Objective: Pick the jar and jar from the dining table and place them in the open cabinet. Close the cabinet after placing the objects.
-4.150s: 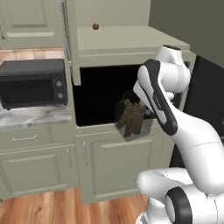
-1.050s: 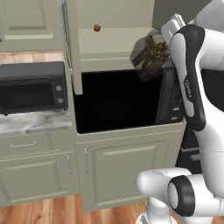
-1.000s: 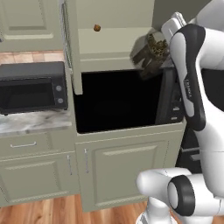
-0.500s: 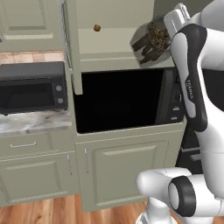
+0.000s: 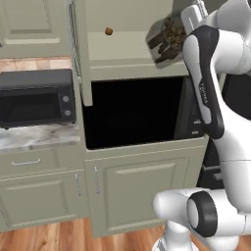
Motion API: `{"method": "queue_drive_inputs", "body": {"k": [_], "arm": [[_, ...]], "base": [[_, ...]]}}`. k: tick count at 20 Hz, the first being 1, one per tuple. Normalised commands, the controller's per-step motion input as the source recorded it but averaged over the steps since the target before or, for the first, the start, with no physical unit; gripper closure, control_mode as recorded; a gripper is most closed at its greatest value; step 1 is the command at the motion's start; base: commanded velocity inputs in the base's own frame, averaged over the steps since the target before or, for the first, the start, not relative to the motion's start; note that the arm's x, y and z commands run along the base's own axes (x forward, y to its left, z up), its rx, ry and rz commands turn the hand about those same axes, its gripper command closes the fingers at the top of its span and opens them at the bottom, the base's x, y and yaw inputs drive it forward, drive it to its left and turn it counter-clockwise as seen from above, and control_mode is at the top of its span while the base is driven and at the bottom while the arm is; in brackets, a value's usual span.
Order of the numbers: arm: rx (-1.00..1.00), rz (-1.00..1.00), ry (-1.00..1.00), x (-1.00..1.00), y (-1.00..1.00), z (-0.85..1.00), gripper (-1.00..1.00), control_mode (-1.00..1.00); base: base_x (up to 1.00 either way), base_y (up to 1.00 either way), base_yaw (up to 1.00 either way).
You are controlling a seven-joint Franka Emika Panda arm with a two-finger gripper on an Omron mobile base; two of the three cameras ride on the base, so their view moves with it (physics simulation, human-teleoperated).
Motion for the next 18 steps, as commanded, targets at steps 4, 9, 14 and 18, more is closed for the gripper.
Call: {"method": "queue_drive_inputs", "body": {"k": [4,9,14,18], "arm": [[0.00,-0.08,0.00,0.28,-0.09,0.05,1.00,-1.00],[0.00,-0.07,0.00,0.27,-0.20,0.02,1.00,-1.00],[0.00,-0.06,0.00,0.24,-0.26,0.01,1.00,-1.00],[0.00,-0.06,0.00,0.28,-0.24,0.04,1.00,-1.00]], "base": [[0.00,0.00,0.00],[0.00,0.00,0.00],[0.00,0.00,0.00],[0.00,0.00,0.00]]}}
